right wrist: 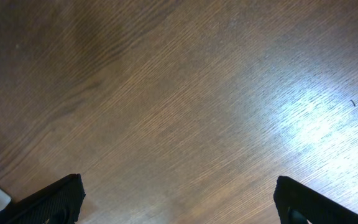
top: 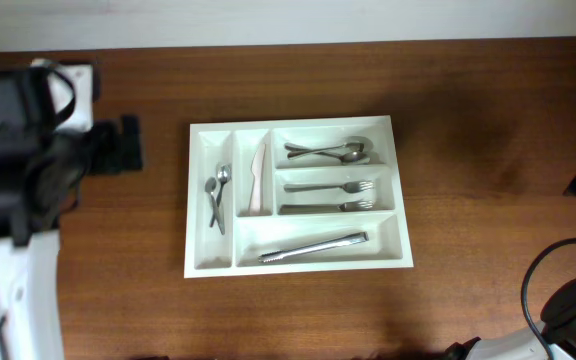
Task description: Pack container
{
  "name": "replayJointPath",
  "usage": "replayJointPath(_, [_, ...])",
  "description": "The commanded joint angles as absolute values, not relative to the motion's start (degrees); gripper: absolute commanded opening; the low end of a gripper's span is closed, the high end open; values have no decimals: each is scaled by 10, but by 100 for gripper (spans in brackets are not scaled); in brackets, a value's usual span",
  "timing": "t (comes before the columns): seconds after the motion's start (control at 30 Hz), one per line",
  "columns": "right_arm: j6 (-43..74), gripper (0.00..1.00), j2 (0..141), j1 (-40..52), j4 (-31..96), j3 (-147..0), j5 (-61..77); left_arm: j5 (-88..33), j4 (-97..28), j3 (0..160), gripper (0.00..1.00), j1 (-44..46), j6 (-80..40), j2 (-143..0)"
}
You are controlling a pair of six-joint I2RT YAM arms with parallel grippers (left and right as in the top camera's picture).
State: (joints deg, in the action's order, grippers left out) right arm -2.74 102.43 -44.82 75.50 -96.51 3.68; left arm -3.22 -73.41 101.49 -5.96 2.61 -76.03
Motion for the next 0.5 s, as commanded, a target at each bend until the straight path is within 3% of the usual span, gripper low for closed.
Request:
replayJointPath(0.0, [-23, 99, 1022, -446, 754, -964, 29, -53, -759, 986, 99, -65, 36, -701])
replayJointPath(0.47, [-23, 99, 1022, -446, 754, -964, 29, -125, -802, 807, 99, -65, -45, -312])
